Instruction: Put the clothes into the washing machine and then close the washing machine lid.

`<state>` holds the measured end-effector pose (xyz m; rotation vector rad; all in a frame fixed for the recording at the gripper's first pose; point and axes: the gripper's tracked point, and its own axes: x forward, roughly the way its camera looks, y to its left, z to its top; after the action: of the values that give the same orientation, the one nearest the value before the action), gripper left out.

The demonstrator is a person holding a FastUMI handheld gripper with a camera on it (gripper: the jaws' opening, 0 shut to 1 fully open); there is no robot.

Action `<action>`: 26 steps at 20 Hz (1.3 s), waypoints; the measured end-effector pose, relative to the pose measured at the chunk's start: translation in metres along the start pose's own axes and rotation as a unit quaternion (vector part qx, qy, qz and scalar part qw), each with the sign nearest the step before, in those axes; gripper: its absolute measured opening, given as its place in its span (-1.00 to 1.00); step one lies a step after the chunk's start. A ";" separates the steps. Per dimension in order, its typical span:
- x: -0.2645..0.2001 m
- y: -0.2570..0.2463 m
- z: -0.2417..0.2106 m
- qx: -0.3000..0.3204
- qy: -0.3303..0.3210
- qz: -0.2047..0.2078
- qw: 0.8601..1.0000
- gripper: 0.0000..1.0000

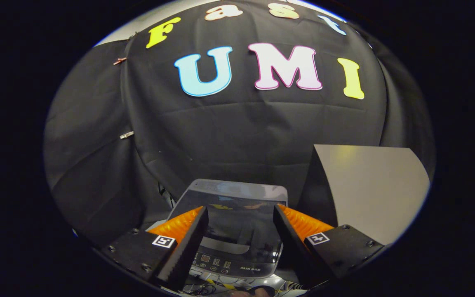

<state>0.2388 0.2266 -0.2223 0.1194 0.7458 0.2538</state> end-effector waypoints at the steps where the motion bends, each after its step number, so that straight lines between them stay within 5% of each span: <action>1: -0.009 0.000 0.002 -0.006 -0.012 0.007 1.000 0.98; 13: -0.189 -0.004 0.034 -0.067 -0.202 0.017 0.977 0.98; 18: -0.244 -0.024 0.031 -0.039 -0.247 0.006 0.968 0.96; 26: -0.304 -0.076 0.019 -0.028 -0.298 -0.058 0.953 0.97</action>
<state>0.0511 0.0713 -0.0239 0.0909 0.1433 0.1140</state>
